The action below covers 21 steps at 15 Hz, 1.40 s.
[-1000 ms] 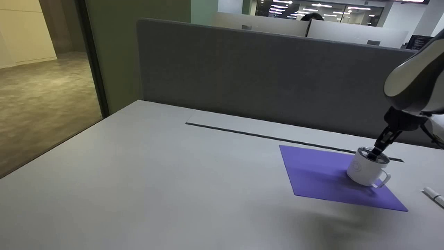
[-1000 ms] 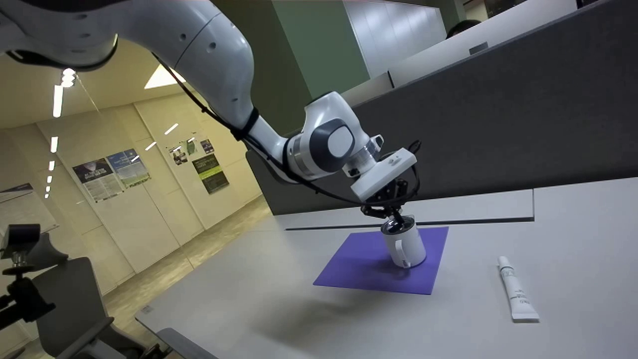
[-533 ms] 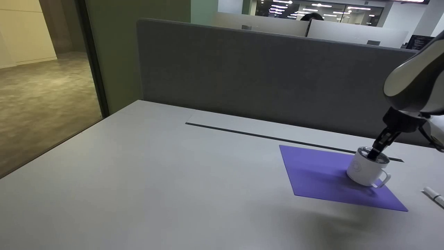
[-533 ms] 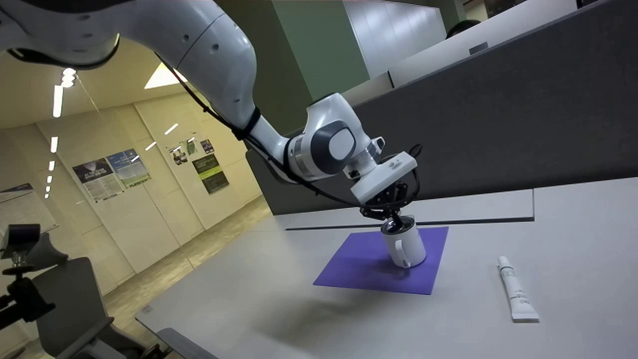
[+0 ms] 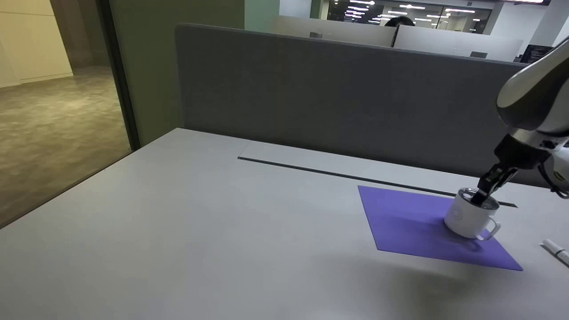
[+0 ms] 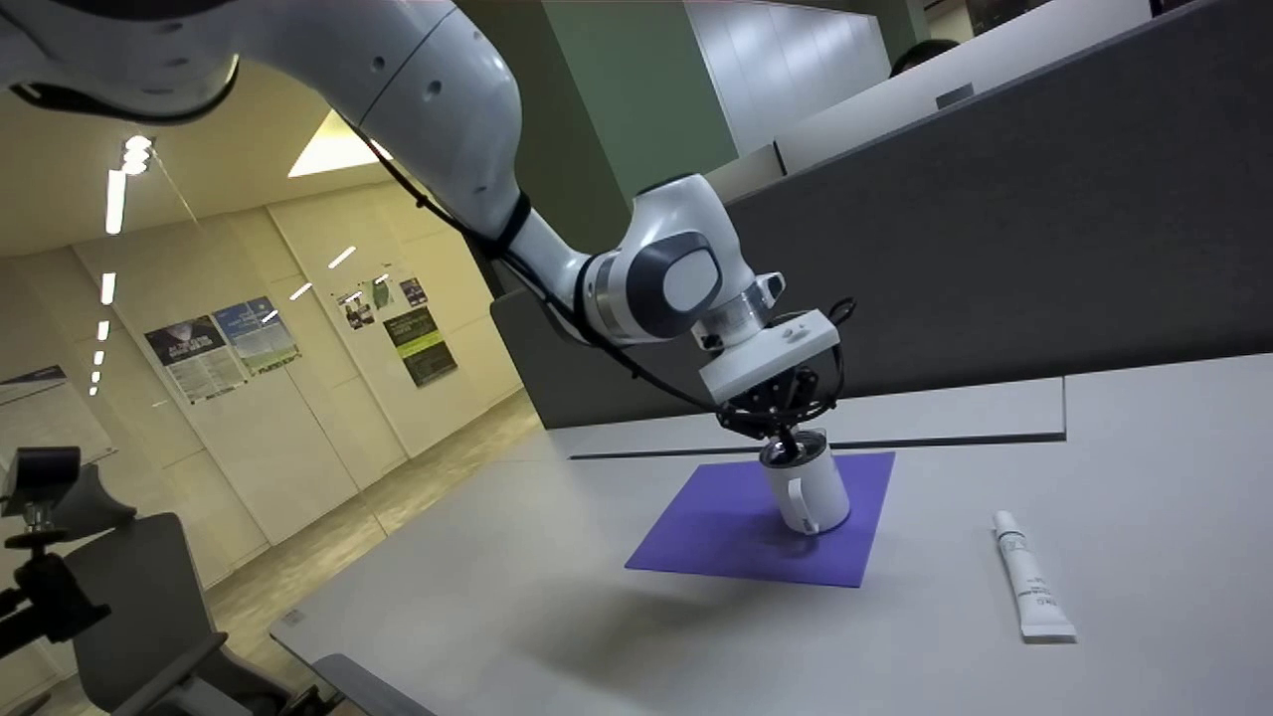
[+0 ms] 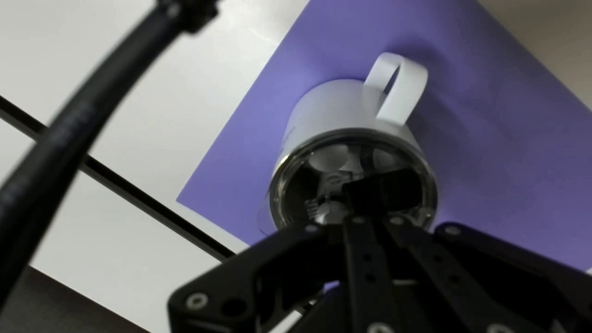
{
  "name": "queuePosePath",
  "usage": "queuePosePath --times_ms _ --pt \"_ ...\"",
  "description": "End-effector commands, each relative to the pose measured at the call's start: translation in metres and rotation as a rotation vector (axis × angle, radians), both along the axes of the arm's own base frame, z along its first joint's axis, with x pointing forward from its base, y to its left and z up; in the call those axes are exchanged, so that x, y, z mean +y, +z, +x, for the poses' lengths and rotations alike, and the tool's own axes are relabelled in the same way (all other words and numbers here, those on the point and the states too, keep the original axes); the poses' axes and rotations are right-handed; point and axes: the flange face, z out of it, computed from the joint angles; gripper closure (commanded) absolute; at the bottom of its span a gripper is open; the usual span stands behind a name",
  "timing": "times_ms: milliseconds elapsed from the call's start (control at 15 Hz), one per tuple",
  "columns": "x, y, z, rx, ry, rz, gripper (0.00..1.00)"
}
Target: Close the sliding lid on the travel mug
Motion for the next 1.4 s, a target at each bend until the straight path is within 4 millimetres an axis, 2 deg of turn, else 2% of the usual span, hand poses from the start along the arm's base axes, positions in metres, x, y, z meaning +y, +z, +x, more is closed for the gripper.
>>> queuePosePath --times_ms 0,133,400,467,533,733,933,1200,1333 --pt "-0.007 0.007 0.007 -0.003 -0.057 0.052 1.00" --pt "-0.011 0.031 0.008 -0.025 -0.063 0.060 1.00" --pt "-0.012 0.072 0.001 0.066 0.024 0.068 1.00" --pt "-0.014 0.082 -0.003 0.111 0.037 0.046 0.74" --pt "-0.016 0.091 -0.006 0.136 0.036 0.035 0.73" --pt "-0.028 0.119 -0.014 0.164 0.023 -0.054 0.54" --pt "-0.036 0.138 -0.018 0.139 0.034 -0.127 0.32" --pt "-0.037 0.147 -0.022 0.069 0.017 -0.103 0.06" --pt "-0.035 0.144 -0.024 0.063 0.007 -0.095 0.00"
